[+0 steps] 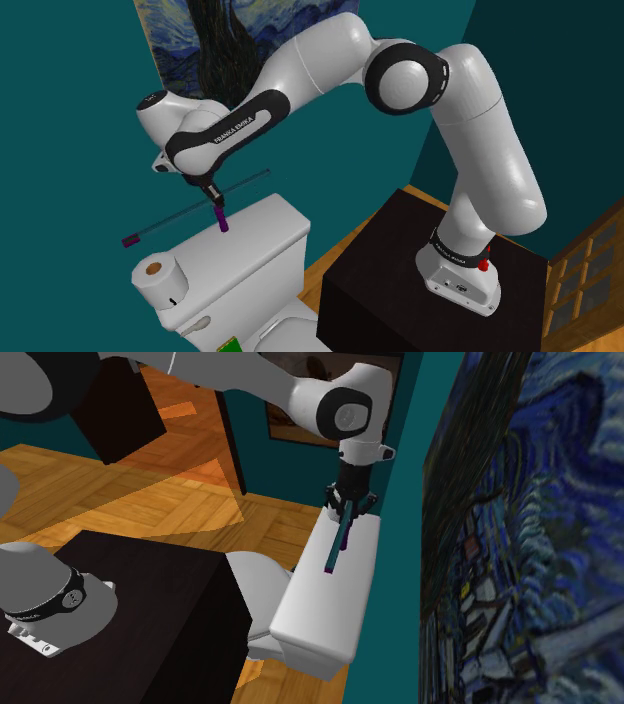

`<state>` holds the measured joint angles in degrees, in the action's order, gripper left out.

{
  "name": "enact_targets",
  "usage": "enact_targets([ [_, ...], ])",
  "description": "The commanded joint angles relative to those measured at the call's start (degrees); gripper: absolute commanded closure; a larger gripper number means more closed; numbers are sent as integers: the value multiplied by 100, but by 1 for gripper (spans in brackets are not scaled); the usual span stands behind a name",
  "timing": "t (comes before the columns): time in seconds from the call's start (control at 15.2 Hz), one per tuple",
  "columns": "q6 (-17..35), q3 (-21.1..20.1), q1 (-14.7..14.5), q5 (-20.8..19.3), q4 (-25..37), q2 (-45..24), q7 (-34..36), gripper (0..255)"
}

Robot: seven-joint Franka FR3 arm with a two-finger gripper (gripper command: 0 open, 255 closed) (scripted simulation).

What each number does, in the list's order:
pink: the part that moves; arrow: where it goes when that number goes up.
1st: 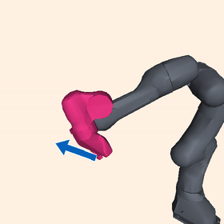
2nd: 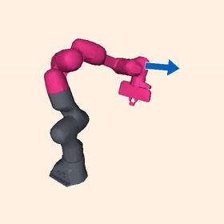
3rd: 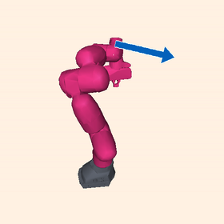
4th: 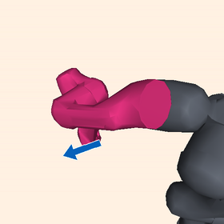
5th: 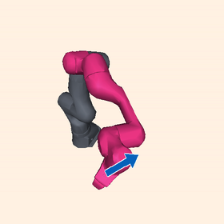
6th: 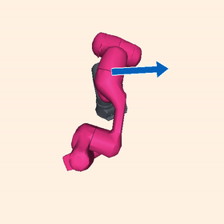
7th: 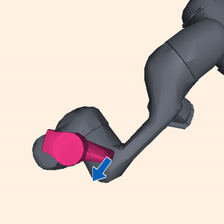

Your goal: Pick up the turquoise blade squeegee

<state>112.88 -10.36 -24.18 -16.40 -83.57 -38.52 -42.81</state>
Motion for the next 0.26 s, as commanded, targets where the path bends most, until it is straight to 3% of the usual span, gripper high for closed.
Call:
enact_targets([
  [0.0, -114, -13, 3, 22, 27, 88, -21, 255],
  [0.2, -177, -19, 4, 32, 52, 128, -34, 255],
])
